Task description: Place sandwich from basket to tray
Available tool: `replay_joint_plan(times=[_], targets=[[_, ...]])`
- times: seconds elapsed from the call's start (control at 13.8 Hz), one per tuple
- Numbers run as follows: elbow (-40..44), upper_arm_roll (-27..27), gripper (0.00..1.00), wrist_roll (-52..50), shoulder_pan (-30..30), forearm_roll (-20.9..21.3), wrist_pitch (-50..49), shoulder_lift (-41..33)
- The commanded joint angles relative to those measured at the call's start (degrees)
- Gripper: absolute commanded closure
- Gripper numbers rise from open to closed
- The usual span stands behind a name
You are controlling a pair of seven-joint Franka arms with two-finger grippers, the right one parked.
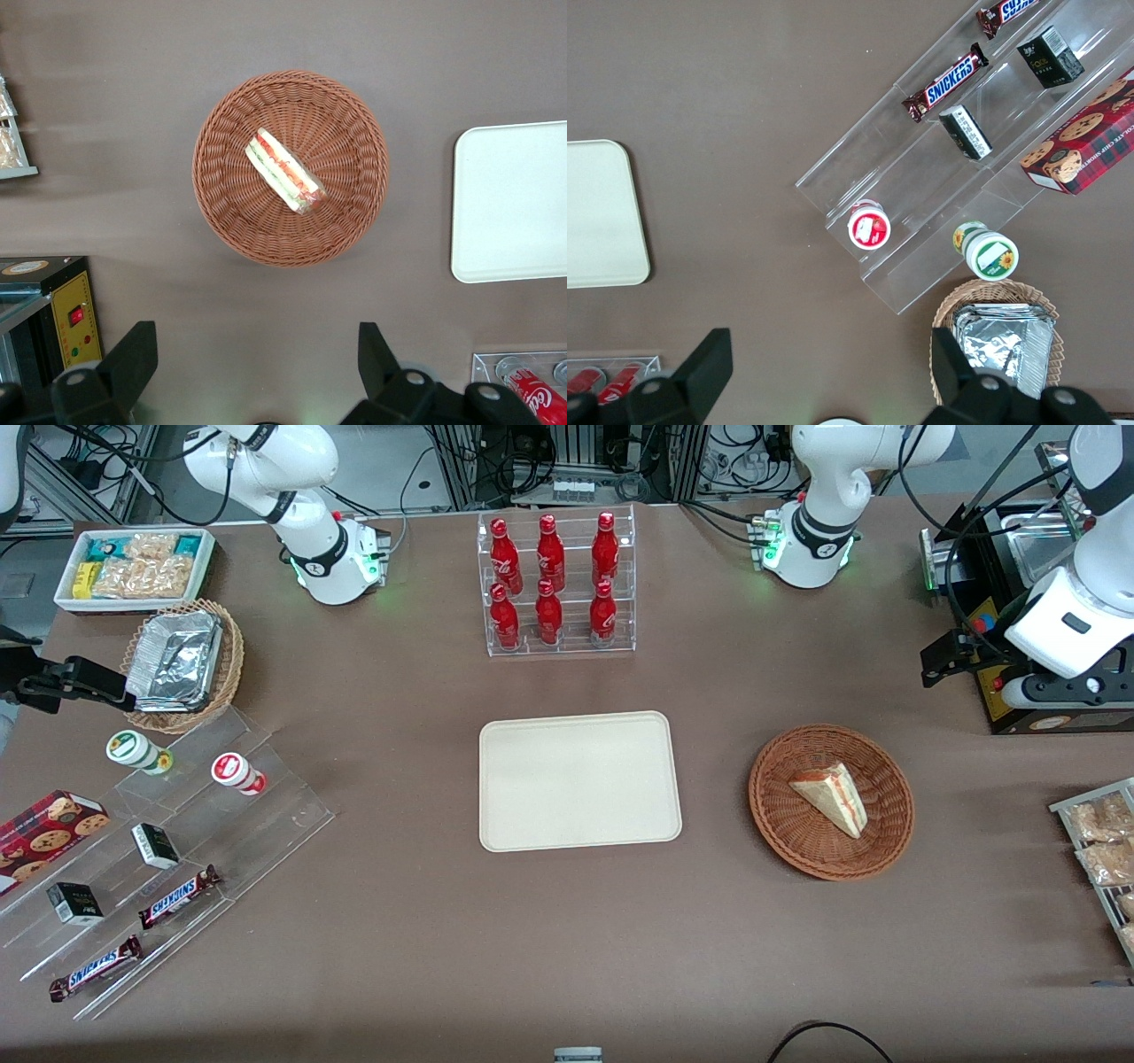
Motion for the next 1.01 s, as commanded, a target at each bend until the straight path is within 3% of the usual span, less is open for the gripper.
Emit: replay_joint_plan(times=[0.0,0.58,0.8,0.94], targets=[[0.6,0.0,0.00,0.9,0.2,0.7,-1.0,-0.4],[-0.3,-0.5,0.00,-1.0,-0.7,3.2,4.7,6.4],[-2.6,-0.5,0.00,-7.0,-1.5,3.2,10.2,9.4],[-6.6,-0.7,0.00,-17.4,-1.6,3.0,16.6,10.2]])
